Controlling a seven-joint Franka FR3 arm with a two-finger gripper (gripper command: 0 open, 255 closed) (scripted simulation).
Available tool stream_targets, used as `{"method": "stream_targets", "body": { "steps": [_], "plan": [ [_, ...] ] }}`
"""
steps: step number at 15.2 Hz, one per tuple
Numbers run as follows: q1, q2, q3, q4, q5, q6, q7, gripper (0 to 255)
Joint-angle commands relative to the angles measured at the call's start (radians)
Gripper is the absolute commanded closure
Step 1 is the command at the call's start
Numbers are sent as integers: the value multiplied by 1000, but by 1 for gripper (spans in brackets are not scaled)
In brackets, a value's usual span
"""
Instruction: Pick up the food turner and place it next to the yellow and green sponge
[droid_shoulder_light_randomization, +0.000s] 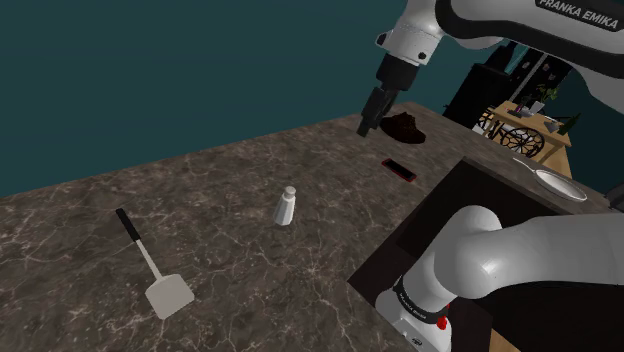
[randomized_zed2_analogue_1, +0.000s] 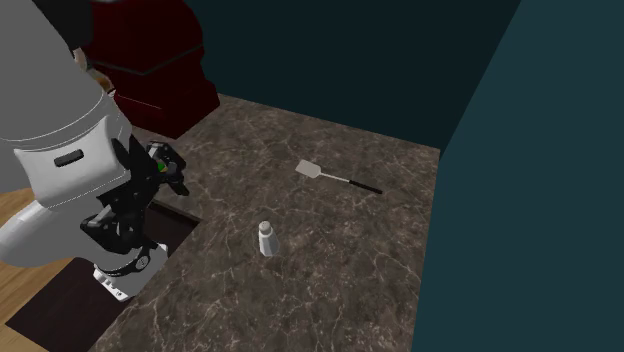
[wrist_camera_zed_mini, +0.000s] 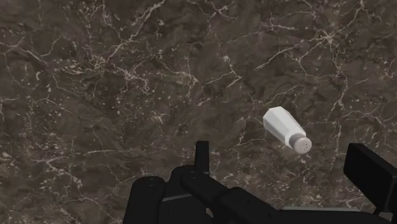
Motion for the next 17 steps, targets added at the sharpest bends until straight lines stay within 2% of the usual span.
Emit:
{"method": "stream_targets", "body": {
  "steps": [1, 9, 17],
  "plan": [
    [0, 0, 0, 0, 0, 0, 0, 0],
    [42, 76, 181, -63, 91, 168, 200, 0],
    [65, 250, 363, -35, 134, 344, 402, 0]
  ]
}}
